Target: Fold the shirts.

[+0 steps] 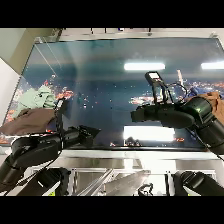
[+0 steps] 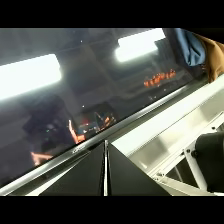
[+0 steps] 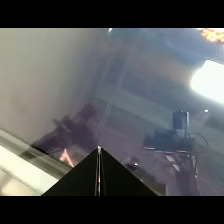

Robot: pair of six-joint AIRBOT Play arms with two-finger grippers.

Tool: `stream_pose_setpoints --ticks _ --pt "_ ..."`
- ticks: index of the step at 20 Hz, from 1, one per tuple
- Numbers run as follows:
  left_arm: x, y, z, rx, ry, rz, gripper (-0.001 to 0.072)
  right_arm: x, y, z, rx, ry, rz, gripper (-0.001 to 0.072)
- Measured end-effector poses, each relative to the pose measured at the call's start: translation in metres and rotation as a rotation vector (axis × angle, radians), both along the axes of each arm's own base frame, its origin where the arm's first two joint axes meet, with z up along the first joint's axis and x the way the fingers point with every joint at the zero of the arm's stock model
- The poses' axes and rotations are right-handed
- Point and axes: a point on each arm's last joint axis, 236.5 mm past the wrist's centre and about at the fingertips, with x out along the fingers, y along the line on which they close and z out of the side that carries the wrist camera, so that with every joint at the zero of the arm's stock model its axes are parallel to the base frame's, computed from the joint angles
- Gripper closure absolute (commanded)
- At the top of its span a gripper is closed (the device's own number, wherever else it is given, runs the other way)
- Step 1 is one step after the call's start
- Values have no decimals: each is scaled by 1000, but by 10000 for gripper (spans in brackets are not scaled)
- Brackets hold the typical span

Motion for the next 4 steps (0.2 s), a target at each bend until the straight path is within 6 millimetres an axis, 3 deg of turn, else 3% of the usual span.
stream_pose_setpoints --ticks 4 --pt "1 -2 -5 -9 -1 9 692 -4 4 -2 5 5 8 688"
